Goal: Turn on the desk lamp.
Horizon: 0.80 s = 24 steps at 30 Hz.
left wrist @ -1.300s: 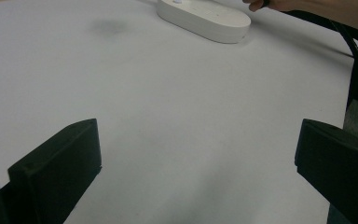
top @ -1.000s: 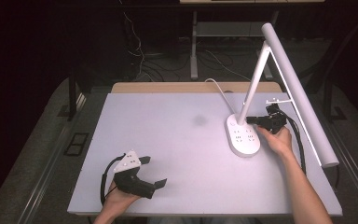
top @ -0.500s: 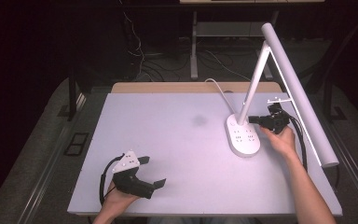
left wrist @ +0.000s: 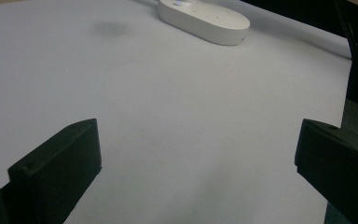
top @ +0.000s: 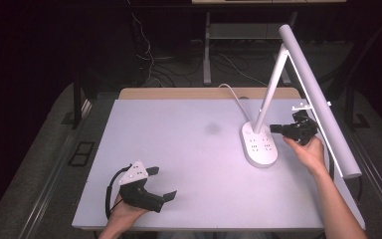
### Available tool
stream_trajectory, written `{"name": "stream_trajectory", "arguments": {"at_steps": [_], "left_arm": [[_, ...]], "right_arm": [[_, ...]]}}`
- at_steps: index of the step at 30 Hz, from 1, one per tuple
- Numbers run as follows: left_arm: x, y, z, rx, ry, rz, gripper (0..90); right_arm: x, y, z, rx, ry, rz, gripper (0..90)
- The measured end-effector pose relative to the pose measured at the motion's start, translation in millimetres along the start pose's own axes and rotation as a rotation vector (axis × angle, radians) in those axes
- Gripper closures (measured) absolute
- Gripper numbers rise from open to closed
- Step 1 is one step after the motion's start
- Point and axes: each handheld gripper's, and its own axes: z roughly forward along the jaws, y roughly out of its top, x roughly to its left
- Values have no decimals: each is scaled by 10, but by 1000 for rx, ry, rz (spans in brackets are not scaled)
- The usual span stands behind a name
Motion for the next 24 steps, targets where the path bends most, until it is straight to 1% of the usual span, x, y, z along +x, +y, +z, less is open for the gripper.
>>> {"name": "stream_trajectory", "arguments": {"at_steps": [5, 6, 7, 9, 10, 11, 13, 14, 15, 17, 18, 19, 21, 23, 24], "left_arm": [[9, -1, -6, -2, -1, -4, 0], [11, -1, -8, -3, -2, -5, 0], [11, -1, -8, -3, -2, -5, 0], [11, -1, -10, -4, -3, -5, 0], [11, -1, -11, -4, -3, -4, 0], [8, -1, -11, -4, -3, -4, 0], [4, -3, -8, -6, -5, -2, 0], [2, -2, -8, -6, -5, -1, 0], [-1, -1, -9, -4, -6, -1, 0], [-5, -1, -7, -3, -6, 1, 0], [-7, -1, -6, -2, -7, 1, 0], [-8, -1, -5, -2, -7, 2, 0], [-12, -1, -2, -4, -8, -1, 0], [-13, -1, -2, -2, -9, 1, 0], [-14, -1, -2, -1, -9, 1, 0]], "right_arm": [[55, 0, -78, -5, 0, -2, 888], [82, 4, -118, -6, 4, -1, 837], [82, 4, -118, -6, 4, -1, 837], [120, 4, -168, -5, 0, 0, 792], [120, 4, -168, -5, 0, 0, 792], [148, -3, -207, -3, -4, 8, 757], [155, -9, -219, -6, -2, 9, 744], [170, -21, -241, -12, 6, 21, 726], [193, -48, -275, -20, 9, 29, 678], [219, -83, -307, -31, 9, 40, 627], [219, -83, -307, -31, 9, 40, 627], [240, -125, -341, -36, 7, 47, 579], [250, -141, -350, -39, 6, 53, 561], [262, -194, -371, -50, -6, 67, 497], [267, -218, -378, -55, -4, 69, 462]]}}
